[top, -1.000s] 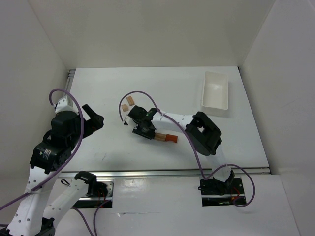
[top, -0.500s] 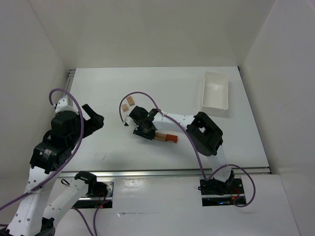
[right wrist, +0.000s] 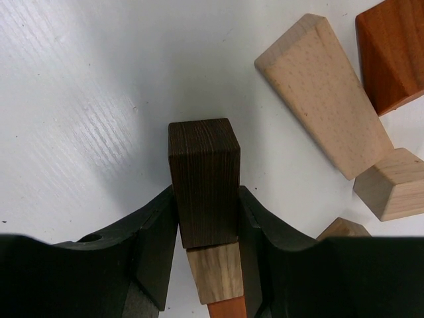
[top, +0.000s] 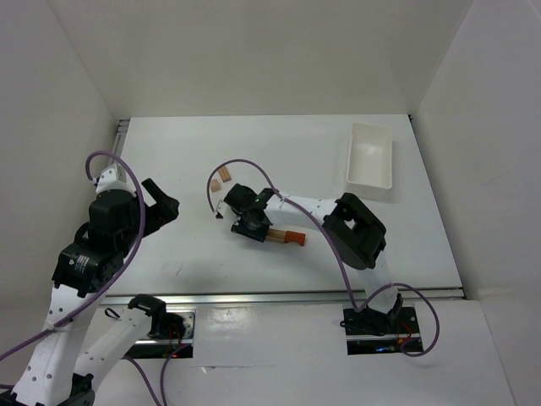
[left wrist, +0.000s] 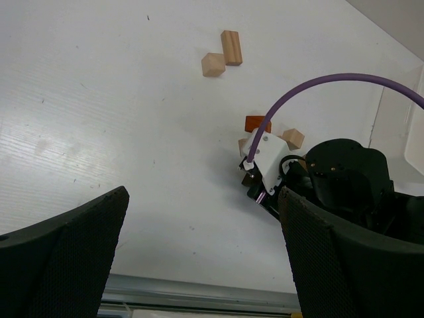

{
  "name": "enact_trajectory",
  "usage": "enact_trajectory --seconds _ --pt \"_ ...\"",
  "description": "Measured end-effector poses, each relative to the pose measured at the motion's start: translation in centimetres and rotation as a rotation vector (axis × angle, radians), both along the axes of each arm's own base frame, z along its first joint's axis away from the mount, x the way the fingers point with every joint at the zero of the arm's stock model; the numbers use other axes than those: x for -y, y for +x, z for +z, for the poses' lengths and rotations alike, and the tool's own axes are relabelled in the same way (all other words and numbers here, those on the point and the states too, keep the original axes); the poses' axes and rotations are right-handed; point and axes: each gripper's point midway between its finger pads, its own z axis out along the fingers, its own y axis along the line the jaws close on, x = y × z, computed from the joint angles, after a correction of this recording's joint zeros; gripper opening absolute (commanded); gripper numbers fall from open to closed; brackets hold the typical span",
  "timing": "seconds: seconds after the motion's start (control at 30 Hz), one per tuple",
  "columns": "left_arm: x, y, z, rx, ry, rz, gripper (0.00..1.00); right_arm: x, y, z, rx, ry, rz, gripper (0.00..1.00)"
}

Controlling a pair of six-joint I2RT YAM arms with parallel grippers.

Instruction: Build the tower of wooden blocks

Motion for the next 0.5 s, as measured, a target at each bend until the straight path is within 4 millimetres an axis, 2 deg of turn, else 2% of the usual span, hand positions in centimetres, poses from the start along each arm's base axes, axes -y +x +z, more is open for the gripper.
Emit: enact_trajectory --seconds 0.33,0.5 --pt "0.05 0.18 -0.23 -0.011 0.003 0.0 0.99 0.15 -0.08 0.02 0.001 0.0 -0.001 0.44" --pt "0.07 0.17 -0.22 -0.011 0.002 -0.001 0.99 0.19 -0.02 0.02 0.004 -0.001 -0.004 0.49"
